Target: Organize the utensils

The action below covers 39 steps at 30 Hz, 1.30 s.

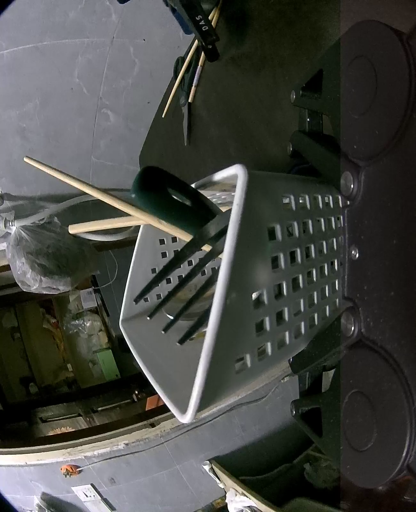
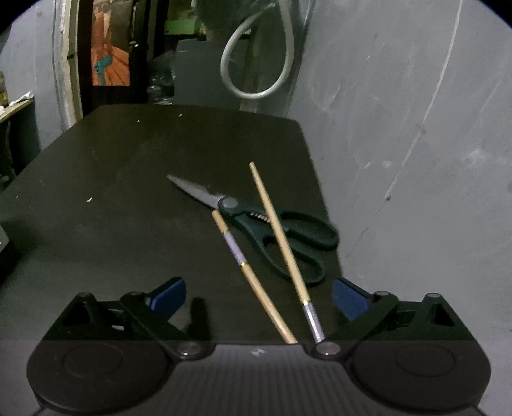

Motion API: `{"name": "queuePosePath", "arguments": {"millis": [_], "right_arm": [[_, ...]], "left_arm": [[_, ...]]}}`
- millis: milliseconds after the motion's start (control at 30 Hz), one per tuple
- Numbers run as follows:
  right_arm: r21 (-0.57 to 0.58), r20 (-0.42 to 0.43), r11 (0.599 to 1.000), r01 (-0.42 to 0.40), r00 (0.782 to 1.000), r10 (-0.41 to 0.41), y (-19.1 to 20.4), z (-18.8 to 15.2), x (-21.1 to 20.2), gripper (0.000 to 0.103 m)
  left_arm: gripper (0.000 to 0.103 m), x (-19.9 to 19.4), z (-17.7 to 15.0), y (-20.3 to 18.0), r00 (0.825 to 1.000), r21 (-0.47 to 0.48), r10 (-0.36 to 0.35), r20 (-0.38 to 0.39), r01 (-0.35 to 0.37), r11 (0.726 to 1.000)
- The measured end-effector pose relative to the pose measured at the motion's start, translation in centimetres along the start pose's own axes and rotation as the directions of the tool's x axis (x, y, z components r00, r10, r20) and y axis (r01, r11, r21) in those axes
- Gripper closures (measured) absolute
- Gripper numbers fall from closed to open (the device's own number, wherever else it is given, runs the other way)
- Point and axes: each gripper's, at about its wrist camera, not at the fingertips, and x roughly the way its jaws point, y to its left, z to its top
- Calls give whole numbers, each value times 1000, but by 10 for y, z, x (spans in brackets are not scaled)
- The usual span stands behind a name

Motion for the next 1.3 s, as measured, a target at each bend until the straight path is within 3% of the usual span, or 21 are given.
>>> {"name": "queuePosePath", "arguments": {"millis": [100,233,300,367,467,533,567,600,667,933,1167,1300], "right_arm": [[27,-13,999,-40,999,40,-2,-5,4,15],[14,15,1000,-17,1000,17,1,-12,0,27],[24,9,999,-29,1000,29,-1,-13,-1,51],[94,-2,993,-68,998,68,-9,-13,0,55],[74,-4,997,-35,999,36,-7,-15,-7,54],[30,20,999,-10,1000,10,-5,-15,-13,40],[17,27,1000,8,1000,-9,-4,-15,-14,24],[13,35,1000,20,999,-21,-6,-14,-14,20],[25,35,1000,11,999,-12,-10,-12,-12,24],[71,20,997,-28,999,26,-15,-5,5,22],[-14,50,998,69,996,-68,0,5,12,20],[11,24,998,69,997,-69,1,11,22,16]], "left_arm": [[19,0,0,0,1000,1,0,0,0,1000],[19,0,0,0,1000,0,-2,-1,2,1000],[19,0,0,1,1000,0,-4,-1,4,1000],[19,0,0,1,1000,2,-6,0,6,1000],[19,0,0,2,1000,4,-9,0,9,1000],[19,0,-1,2,1000,5,-10,1,10,1000],[19,0,-1,3,1000,6,-11,1,11,1000],[19,0,0,3,1000,6,-12,1,12,1000],[19,1,0,3,1000,8,-13,1,13,1000],[19,-1,0,3,1000,19,-14,1,14,1000],[19,-1,0,1,1000,23,-14,0,14,1000],[19,-1,0,1,1000,24,-15,0,15,1000]]}}
